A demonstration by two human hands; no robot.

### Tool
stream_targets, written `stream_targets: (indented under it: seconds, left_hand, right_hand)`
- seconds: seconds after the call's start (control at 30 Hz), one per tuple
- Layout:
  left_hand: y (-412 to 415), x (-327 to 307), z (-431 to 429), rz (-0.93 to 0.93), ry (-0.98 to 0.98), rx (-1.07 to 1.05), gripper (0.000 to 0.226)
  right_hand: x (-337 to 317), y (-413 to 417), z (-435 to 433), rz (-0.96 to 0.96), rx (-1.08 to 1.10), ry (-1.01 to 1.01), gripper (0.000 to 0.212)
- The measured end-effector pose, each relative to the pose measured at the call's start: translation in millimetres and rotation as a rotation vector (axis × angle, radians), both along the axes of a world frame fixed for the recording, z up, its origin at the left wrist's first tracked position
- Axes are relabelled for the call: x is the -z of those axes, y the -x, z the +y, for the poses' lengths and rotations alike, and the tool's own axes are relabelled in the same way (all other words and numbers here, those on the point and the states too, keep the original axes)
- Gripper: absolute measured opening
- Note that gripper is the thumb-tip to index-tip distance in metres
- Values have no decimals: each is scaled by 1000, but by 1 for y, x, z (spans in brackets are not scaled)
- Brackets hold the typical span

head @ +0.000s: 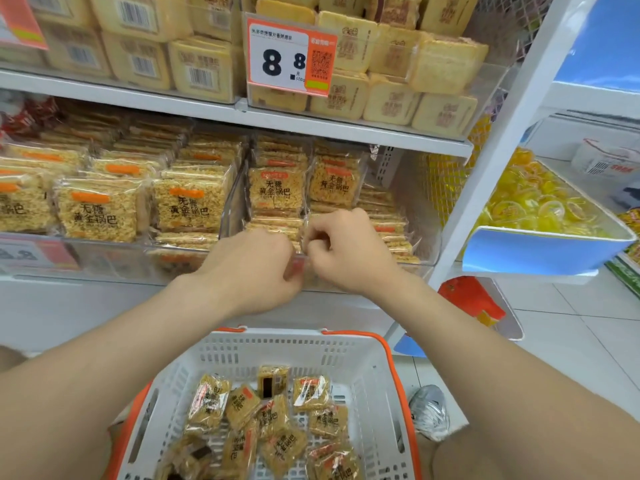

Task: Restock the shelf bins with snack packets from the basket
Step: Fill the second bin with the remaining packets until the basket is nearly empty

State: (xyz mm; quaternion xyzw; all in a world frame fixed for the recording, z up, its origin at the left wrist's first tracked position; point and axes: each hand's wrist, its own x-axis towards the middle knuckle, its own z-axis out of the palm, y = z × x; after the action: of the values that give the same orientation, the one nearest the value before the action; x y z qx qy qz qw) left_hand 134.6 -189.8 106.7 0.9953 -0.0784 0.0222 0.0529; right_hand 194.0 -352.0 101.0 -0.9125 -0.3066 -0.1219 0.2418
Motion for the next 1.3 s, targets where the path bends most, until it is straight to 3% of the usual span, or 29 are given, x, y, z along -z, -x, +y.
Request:
stream_targets:
  seconds: [0.13, 0.27, 0.43, 0.53, 0.7, 0.97, 1.13, 1.3]
  left_hand:
    - [9, 28, 12, 346, -271, 102, 27]
    - [8, 63, 26, 587, -377, 139, 21]
    - [5, 100, 39, 654, -428, 130, 12]
    - [4, 120, 44, 692, -447, 163, 29]
    - [-4, 142, 53, 727, -425, 199, 35]
    - [-14, 153, 59, 692, -378, 185, 33]
    - [-11, 160, 65, 726, -393, 176, 34]
    - [-13, 156, 66, 728, -409, 197, 34]
  right_hand:
    - [28, 22, 12, 248, -118, 212, 23]
    - [71, 30, 31, 456, -159, 489, 30]
    - [139, 12, 40, 600, -124, 706, 38]
    - [182, 5, 41, 675, -53, 767, 41]
    - [251, 15, 42, 772, -24, 765, 46]
    - [314, 38, 45, 674, -88, 813, 53]
    - [332, 60, 51, 645, -131, 898, 39]
    - [333, 58, 47, 538, -142, 856, 51]
